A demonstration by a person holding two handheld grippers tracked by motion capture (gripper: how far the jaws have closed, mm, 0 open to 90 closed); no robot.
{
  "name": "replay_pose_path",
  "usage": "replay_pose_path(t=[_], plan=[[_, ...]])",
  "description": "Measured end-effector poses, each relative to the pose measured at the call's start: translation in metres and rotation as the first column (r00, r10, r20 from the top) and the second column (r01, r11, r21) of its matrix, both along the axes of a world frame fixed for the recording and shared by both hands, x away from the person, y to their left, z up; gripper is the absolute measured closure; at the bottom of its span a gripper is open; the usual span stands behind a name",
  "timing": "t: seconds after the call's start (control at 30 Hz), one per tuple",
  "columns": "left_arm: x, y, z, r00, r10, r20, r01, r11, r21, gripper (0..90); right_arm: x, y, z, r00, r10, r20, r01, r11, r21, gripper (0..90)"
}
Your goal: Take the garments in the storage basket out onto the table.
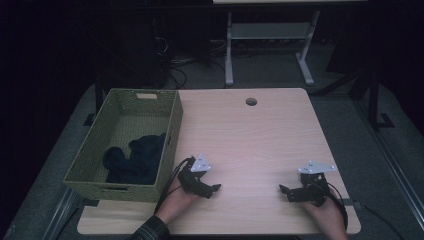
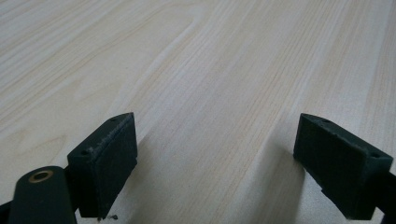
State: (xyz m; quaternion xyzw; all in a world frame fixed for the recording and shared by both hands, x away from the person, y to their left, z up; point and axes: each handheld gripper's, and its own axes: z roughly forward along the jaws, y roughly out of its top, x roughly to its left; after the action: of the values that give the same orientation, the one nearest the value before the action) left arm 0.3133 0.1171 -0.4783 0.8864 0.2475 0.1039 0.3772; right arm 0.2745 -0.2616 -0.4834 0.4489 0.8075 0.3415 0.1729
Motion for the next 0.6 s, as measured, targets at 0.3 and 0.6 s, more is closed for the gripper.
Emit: replay_pose_path(t=[0.3, 0.6], plan=[[-0.0015, -0.0025, 0.0005, 0.9998, 0.02, -0.004, -0.02, 0.9998, 0.005, 12.5, -0.0003, 0.0005, 0.0001, 1.0, 0.005, -0.001, -0.005, 1.0, 0.001, 2.4], [-0.0023, -0.0049, 0.0067, 0.9989, 0.034, -0.031, -0.033, 0.9992, 0.021, 13.5, -0.0003, 0.0005, 0.0001, 1.0, 0.009, -0.002, -0.009, 1.0, 0.0, 2.4]])
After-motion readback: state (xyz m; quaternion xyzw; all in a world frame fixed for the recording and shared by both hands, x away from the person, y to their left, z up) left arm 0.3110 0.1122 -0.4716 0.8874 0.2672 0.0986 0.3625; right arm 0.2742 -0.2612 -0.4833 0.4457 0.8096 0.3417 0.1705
